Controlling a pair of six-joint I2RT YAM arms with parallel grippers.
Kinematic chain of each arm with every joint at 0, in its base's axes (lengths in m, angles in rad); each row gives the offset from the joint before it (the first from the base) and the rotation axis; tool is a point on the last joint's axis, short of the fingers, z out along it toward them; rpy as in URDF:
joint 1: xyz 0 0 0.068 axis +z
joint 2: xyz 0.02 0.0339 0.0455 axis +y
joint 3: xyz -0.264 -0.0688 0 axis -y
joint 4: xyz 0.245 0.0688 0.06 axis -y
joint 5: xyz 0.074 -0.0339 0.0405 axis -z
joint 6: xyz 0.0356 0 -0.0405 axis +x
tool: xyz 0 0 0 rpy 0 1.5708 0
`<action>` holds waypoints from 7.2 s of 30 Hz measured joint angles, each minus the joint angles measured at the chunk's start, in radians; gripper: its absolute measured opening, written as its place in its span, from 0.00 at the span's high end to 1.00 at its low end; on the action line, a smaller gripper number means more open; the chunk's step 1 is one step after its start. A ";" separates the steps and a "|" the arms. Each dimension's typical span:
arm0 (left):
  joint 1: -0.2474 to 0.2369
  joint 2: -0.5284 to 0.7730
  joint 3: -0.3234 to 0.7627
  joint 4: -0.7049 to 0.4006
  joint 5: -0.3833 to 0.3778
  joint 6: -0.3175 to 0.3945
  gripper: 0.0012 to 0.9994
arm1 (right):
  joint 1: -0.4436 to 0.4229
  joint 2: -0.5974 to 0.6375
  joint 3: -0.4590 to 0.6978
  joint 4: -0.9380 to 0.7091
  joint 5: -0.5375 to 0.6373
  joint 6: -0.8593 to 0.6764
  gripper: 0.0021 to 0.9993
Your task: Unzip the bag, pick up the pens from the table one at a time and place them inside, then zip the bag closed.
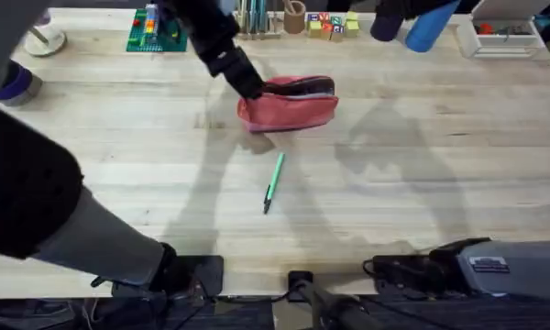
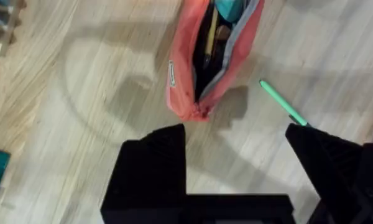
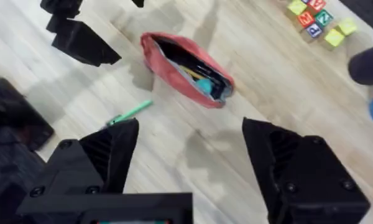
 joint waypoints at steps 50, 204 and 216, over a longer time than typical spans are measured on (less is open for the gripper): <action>0.447 -0.012 -0.185 -0.077 0.463 0.892 0.00 | 0.703 0.000 -0.172 0.058 0.466 0.865 0.00; 0.455 -0.012 -0.219 -0.016 0.480 0.945 0.00 | 0.346 0.024 -0.842 0.987 0.672 1.188 0.97; 0.455 -0.012 -0.219 -0.016 0.480 0.945 0.00 | 0.344 0.068 -0.840 0.942 0.725 1.681 0.97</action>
